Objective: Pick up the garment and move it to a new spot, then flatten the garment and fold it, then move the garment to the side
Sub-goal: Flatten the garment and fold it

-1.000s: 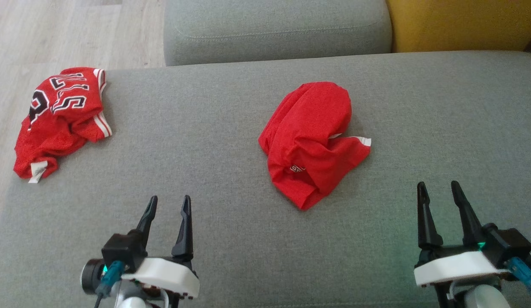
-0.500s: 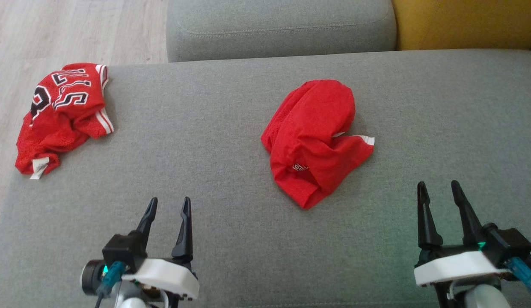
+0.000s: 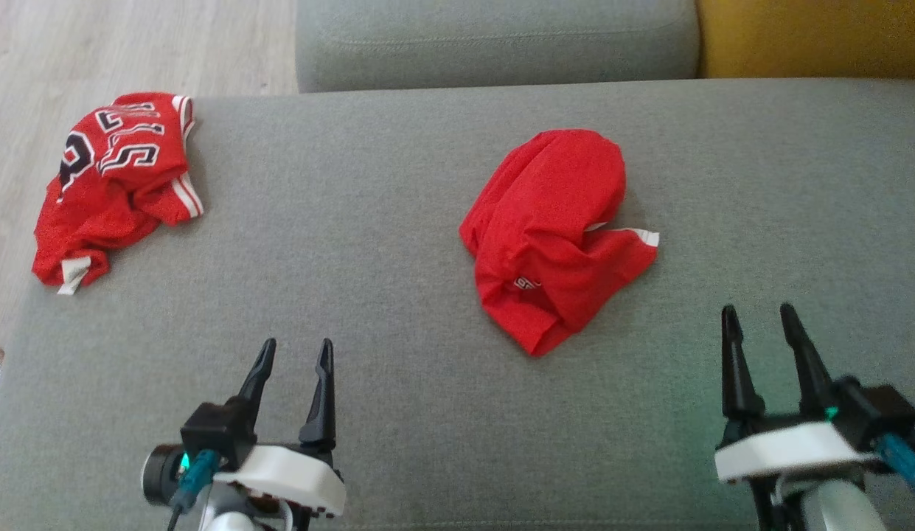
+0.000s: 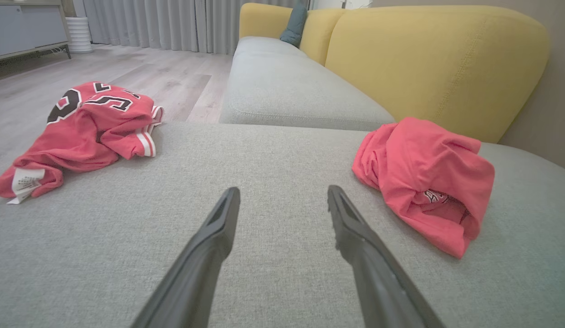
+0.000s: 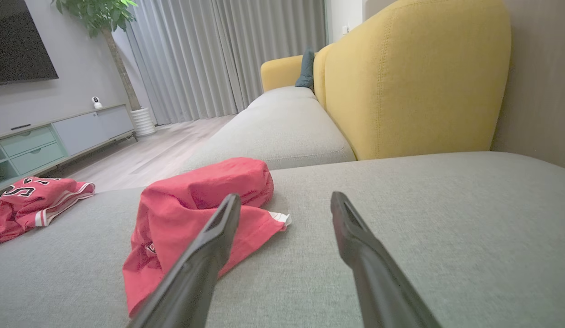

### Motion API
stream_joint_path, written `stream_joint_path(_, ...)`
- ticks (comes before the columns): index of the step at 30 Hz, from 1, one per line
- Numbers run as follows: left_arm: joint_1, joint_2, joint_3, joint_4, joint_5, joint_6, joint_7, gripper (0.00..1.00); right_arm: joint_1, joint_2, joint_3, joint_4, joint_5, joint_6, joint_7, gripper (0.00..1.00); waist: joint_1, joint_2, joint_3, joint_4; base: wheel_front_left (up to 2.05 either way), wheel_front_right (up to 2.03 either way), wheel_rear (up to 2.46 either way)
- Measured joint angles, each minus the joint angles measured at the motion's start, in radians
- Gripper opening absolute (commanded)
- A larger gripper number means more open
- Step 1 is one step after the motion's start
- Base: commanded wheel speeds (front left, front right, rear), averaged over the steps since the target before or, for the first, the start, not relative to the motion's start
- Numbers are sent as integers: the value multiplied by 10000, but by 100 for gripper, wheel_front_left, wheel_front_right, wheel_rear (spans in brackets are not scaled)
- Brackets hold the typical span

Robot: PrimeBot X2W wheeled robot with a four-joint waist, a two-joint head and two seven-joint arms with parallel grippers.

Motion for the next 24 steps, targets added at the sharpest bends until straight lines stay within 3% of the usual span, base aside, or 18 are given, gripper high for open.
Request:
stream_joint_path(7, -250, -8, -291, -305, 153, -77, 0, 100, -2048, 0, -48, 1093, -405, 0, 203, 100, 0, 0, 463, 428, 0, 0, 0)
stream_joint_path(16, -812, -31, -796, -759, 153, 17, 0, 100, -5896, -56, -1197, 3952, -1496, 0, 2266, 100, 1, 0, 1538, 1300, 0, 0, 0)
stream_joint_path(24, -1090, -40, -978, -1181, 153, 169, 0, 100, -6982, -328, -2303, 6128, -1898, 0, 3630, 100, 1, 0, 2267, 2135, 0, 0, 0)
